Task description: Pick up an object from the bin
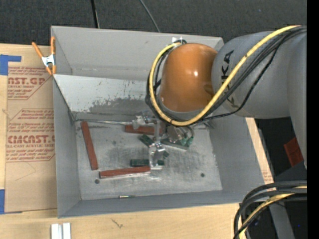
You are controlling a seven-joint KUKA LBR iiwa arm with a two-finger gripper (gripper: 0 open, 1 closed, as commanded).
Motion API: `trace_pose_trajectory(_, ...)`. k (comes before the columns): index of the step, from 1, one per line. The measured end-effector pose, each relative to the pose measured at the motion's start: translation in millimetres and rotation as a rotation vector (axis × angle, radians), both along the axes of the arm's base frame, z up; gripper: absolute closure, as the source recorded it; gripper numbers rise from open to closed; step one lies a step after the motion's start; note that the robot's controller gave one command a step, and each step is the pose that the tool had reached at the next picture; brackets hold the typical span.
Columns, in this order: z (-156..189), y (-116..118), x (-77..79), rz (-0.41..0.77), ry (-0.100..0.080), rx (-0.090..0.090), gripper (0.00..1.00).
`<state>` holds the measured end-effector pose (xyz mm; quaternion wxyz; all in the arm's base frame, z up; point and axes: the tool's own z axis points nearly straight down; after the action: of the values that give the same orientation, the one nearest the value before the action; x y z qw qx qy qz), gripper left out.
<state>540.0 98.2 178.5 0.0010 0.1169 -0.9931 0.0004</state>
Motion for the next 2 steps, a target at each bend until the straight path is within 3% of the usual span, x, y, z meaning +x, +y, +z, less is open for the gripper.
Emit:
trace_pose_trajectory(1,-106.3,-20.9,-33.5,0.157,0.001,0.003,1.00)
trace_pose_trajectory(2,-106.3,-20.9,-33.4,0.157,0.001,0.003,1.00)
